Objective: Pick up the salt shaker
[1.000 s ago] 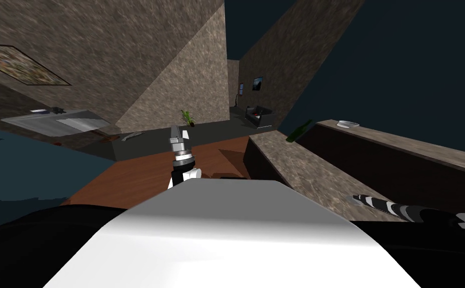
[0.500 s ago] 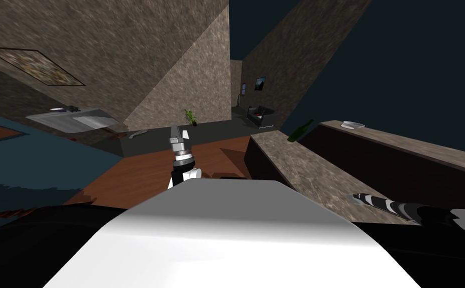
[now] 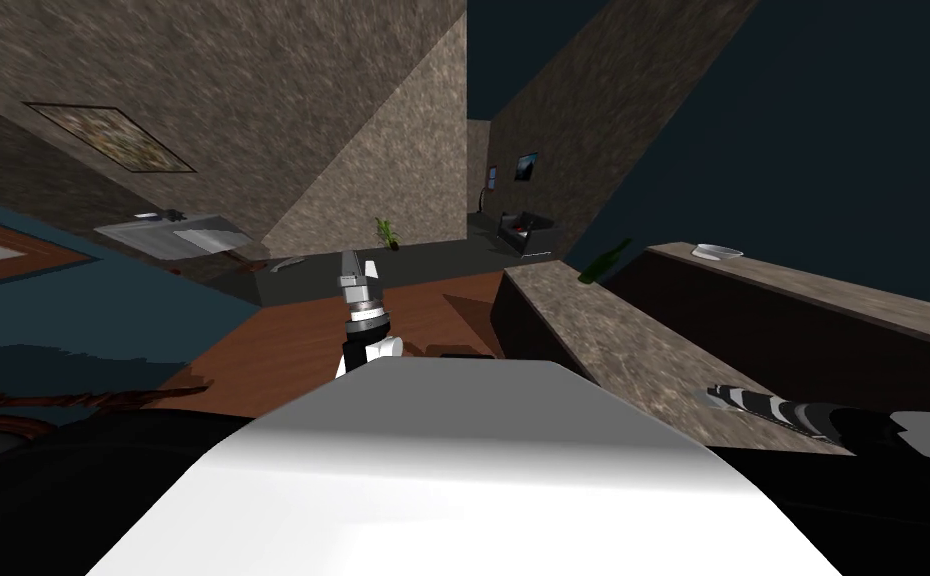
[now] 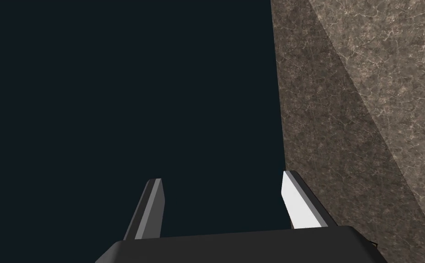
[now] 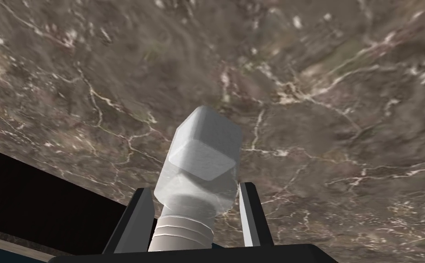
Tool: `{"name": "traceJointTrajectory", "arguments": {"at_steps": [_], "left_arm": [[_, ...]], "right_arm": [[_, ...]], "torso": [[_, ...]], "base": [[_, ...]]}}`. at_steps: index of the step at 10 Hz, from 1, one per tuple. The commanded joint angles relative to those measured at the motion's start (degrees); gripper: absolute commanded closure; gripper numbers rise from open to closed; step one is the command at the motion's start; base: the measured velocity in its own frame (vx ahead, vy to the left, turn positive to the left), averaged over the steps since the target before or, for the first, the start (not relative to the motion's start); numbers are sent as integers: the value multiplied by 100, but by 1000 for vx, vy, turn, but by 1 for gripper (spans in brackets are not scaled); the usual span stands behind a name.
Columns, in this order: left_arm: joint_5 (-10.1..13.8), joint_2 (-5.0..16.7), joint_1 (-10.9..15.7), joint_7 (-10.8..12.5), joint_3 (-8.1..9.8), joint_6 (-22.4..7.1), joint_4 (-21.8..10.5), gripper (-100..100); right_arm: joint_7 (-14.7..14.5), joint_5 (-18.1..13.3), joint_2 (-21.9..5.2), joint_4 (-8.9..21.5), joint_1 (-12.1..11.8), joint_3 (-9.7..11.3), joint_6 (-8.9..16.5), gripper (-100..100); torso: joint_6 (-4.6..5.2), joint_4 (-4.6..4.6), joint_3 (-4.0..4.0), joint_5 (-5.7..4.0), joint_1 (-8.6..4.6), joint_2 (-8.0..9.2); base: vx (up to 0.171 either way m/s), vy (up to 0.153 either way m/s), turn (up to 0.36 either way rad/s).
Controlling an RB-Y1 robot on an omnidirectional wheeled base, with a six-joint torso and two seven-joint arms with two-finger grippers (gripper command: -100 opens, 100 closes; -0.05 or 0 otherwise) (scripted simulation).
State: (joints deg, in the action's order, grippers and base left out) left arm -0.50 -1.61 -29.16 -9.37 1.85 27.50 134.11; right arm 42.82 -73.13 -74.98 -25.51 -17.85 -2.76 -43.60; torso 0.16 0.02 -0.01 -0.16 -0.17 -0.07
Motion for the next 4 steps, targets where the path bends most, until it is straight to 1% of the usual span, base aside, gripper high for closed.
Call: {"name": "traceJointTrajectory", "arguments": {"at_steps": [1,2,3,4], "left_arm": [[0,0,0,0,0,0,0,0],[0,0,1,0,0,0,0,0],[0,0,1,0,0,0,0,0],[0,0,0,0,0,0,0,0]], "right_arm": [[212,-286,36,105,148,-179,-92,100],[212,-453,36,105,148,-179,-92,100],[150,-344,34,142,171,-150,-89,100],[154,-365,35,151,181,-153,-97,0]], "torso": [[0,0,0,0,0,0],[-9,2,1,0,-1,2],[-6,1,2,-1,0,4],[-2,0,-2,-1,-2,-5]], "base": [[-63,7,66],[-72,12,83],[-27,6,14],[0,0,0]]}}
